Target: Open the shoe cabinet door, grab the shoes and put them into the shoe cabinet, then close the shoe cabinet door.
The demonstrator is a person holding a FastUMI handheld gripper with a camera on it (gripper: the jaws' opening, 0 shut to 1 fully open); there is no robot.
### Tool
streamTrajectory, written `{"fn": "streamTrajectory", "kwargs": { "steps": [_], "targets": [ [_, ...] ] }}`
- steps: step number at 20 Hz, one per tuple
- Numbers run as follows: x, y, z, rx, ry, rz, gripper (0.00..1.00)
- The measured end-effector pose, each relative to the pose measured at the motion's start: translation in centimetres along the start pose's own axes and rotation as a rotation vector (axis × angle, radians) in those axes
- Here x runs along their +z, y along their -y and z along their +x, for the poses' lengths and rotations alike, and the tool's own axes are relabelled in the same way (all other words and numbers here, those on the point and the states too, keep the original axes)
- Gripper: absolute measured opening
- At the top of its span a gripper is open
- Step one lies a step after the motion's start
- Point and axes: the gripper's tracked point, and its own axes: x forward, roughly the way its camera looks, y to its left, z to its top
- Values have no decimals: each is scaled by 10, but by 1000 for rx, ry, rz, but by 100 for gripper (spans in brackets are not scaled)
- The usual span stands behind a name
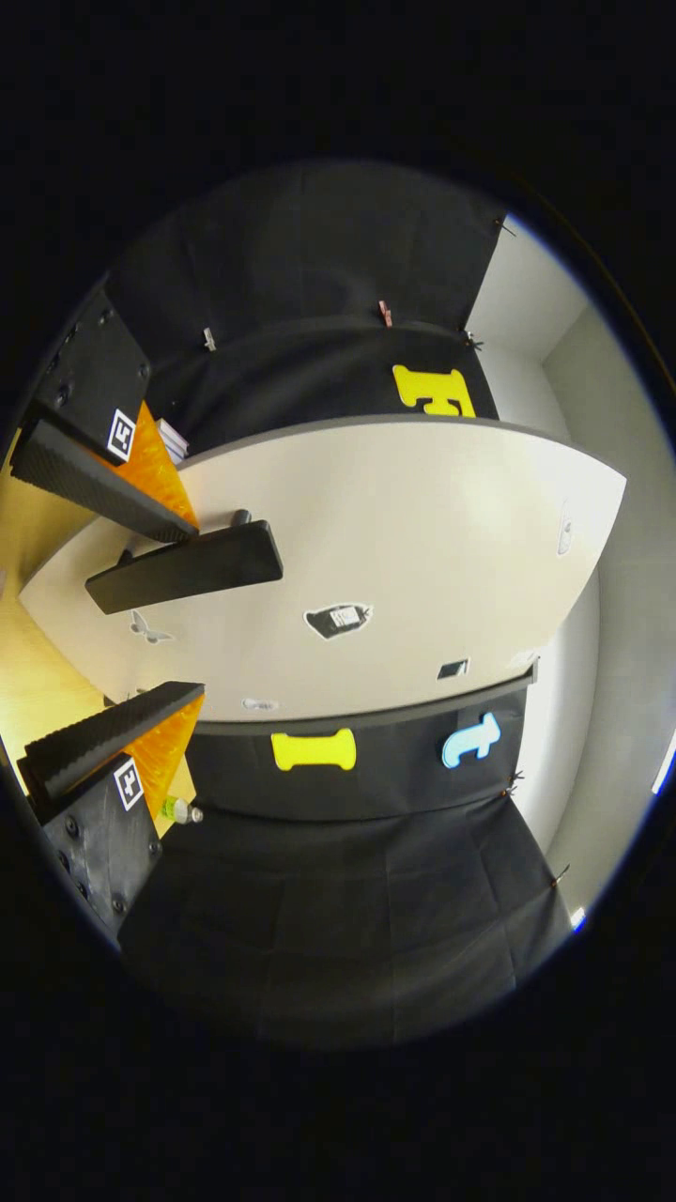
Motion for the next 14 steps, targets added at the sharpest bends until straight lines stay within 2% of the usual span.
{"fn": "streamTrajectory", "kwargs": {
  "steps": [7,14],
  "targets": [
    [-1,-33,4,56,15,-27,99],
    [-1,-28,-4,62,-3,-30,99]
  ]
}}
